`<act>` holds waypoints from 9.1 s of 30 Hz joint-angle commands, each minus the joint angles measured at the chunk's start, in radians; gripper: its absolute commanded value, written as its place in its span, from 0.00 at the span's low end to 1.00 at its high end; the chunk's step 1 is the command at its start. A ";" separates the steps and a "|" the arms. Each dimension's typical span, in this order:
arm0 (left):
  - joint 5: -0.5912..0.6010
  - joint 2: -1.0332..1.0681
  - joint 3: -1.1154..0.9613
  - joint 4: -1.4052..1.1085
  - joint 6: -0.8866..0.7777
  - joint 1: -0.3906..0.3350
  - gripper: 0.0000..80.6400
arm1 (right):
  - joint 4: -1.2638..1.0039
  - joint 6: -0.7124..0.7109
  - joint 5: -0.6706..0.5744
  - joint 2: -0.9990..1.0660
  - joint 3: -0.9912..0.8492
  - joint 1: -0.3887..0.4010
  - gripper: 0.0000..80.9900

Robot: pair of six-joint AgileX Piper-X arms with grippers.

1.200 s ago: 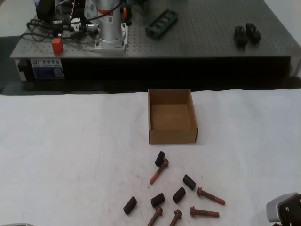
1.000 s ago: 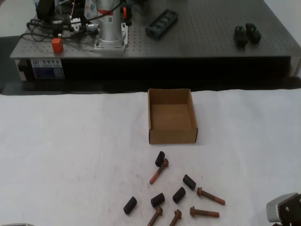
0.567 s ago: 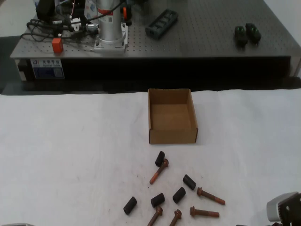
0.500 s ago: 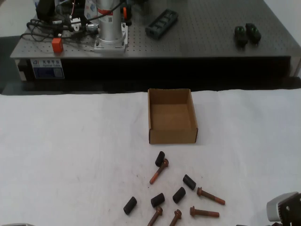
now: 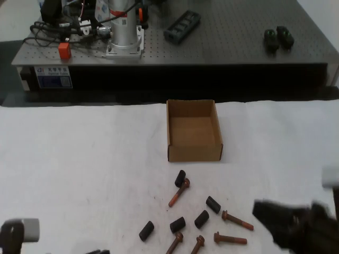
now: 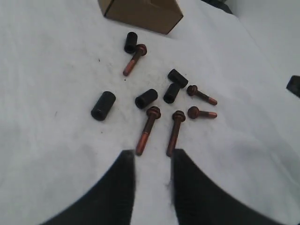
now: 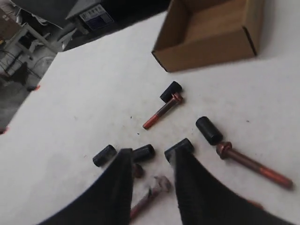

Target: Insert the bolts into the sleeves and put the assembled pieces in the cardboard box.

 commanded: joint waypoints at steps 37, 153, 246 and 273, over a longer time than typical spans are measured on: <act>0.096 0.272 -0.083 -0.104 0.167 0.001 0.36 | 0.686 -0.780 0.328 1.034 -0.738 0.124 0.11; 0.631 0.635 -0.477 -0.381 0.350 0.001 0.01 | -0.381 0.214 -0.352 0.252 -0.250 0.268 0.54; 0.145 1.233 -1.087 0.420 0.739 0.056 0.39 | 0.622 -0.572 0.249 0.797 -0.580 0.120 0.02; -0.047 1.657 -1.411 0.655 0.858 -0.209 0.36 | 0.731 -0.369 0.232 0.103 -0.264 -0.040 0.02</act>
